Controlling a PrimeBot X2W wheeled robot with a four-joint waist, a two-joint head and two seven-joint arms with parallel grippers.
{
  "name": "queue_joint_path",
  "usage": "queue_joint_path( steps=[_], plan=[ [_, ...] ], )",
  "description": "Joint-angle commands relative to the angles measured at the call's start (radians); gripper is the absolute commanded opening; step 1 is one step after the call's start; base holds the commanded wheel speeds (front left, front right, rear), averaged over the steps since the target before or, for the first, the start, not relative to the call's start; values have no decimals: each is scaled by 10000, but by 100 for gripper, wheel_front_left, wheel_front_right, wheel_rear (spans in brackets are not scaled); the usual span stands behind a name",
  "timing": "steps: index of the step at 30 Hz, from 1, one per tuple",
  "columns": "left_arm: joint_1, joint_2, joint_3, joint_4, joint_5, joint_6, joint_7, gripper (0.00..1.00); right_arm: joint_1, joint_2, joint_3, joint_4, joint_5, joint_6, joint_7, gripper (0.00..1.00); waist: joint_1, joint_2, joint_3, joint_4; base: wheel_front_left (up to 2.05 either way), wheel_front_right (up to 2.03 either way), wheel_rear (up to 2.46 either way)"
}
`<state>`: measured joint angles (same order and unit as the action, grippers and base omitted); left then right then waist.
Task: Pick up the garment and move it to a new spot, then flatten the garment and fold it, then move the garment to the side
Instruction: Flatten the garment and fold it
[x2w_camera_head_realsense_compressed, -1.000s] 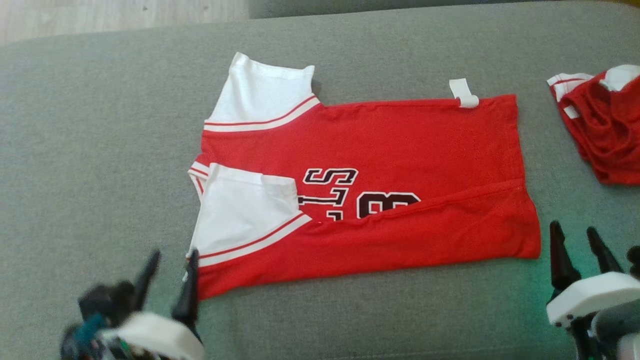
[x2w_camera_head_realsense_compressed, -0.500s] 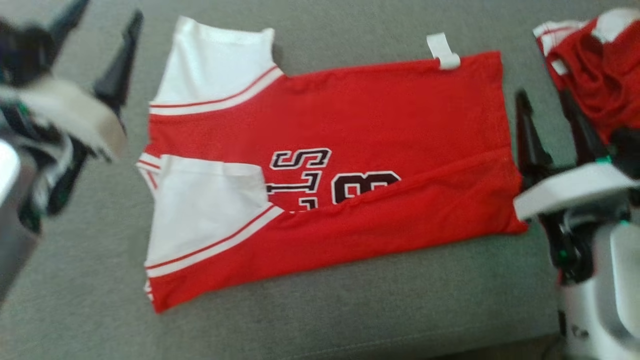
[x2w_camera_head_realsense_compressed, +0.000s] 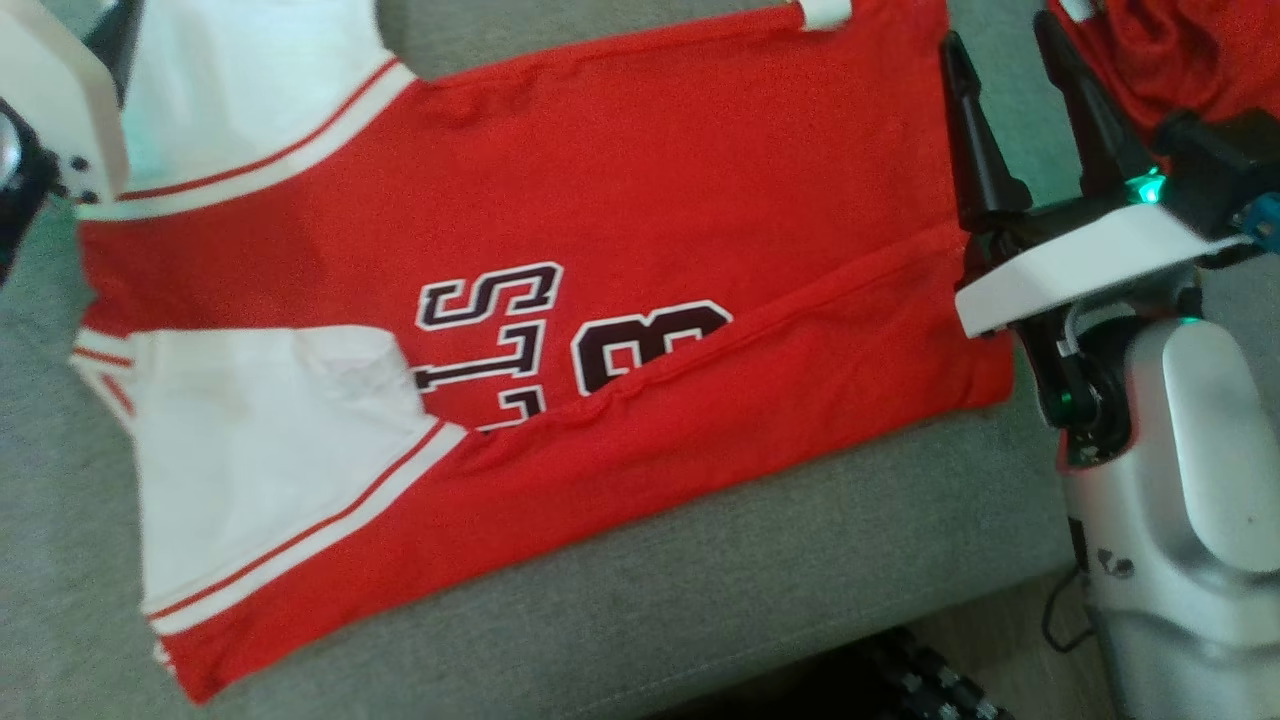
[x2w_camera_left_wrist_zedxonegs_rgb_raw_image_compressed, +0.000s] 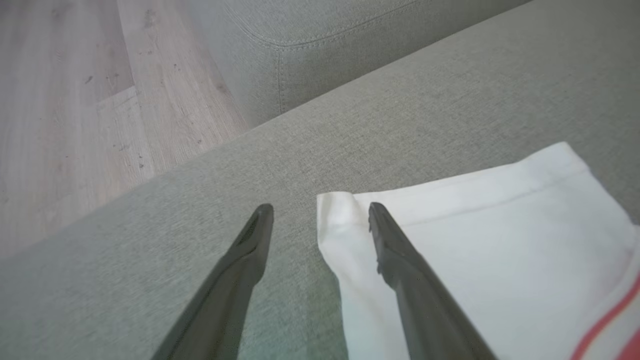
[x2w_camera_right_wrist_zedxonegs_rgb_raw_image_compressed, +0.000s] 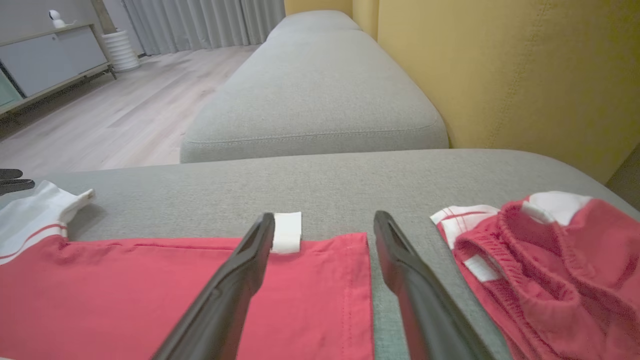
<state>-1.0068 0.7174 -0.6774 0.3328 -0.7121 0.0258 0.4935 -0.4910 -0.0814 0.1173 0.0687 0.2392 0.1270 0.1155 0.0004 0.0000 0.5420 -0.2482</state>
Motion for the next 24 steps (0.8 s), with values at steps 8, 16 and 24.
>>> queue_joint_path(
  steps=[8, 16, 24],
  plan=[
    [-637, 633, 392, 324, -143, 10, 774, 100, -279, -123, 243, 25, 169, 37, -373, 100, -4, 0, 581, -547, 0, 0, 0],
    [-750, 418, 285, 66, -306, -193, 868, 0, -698, -339, 197, 72, 180, 37, -151, 100, -4, 0, 452, -261, 0, 0, 0],
    [-859, -126, 336, -324, -242, -181, -47, 0, -1591, -953, 169, 965, 188, 37, 1074, 100, -4, 0, 51, 448, 0, 0, 0]
  ],
)
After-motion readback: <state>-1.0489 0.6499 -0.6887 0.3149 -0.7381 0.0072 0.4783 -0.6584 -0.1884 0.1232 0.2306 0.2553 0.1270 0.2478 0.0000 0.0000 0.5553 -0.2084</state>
